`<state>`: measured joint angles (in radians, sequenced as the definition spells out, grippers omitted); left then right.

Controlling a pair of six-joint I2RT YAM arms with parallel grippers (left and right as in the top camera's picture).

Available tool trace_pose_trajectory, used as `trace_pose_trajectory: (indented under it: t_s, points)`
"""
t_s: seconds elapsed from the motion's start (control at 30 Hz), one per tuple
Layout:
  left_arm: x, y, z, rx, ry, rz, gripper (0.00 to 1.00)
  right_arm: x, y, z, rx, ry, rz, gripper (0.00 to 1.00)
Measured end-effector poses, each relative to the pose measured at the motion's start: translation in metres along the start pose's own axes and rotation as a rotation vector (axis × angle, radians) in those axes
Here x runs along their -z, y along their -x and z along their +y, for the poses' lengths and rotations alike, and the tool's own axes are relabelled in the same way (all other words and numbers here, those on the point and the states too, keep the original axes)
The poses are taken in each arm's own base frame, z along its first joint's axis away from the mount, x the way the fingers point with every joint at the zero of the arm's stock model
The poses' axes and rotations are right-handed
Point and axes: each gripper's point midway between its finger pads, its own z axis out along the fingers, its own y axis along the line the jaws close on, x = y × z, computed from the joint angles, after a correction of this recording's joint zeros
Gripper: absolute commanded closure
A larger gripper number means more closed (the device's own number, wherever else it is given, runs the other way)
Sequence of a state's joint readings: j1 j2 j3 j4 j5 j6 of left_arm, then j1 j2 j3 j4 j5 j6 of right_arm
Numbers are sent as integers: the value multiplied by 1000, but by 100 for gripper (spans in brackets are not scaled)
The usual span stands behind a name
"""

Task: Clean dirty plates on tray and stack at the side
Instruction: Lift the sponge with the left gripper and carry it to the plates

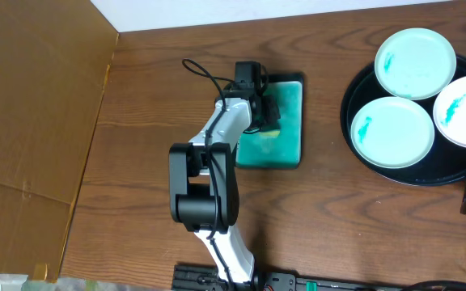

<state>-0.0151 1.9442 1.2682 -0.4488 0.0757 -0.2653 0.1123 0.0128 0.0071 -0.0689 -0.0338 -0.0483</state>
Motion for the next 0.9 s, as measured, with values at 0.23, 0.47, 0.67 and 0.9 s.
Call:
trace_pose_trajectory:
  t_s: [0.23, 0.47, 0.67, 0.9]
  points:
    - [62, 24, -9, -2, -47, -138, 93, 0, 0, 0, 0, 0, 0, 1]
    - [146, 48, -20, 23, -121, -335, 93, 0, 0, 0, 0, 0, 0, 1]
    - [131, 36, -15, 46, -99, -266, 93, 0, 0, 0, 0, 0, 0, 1]
    - [45, 5, -4, 52, -31, -62, 93, 0, 0, 0, 0, 0, 0, 1]
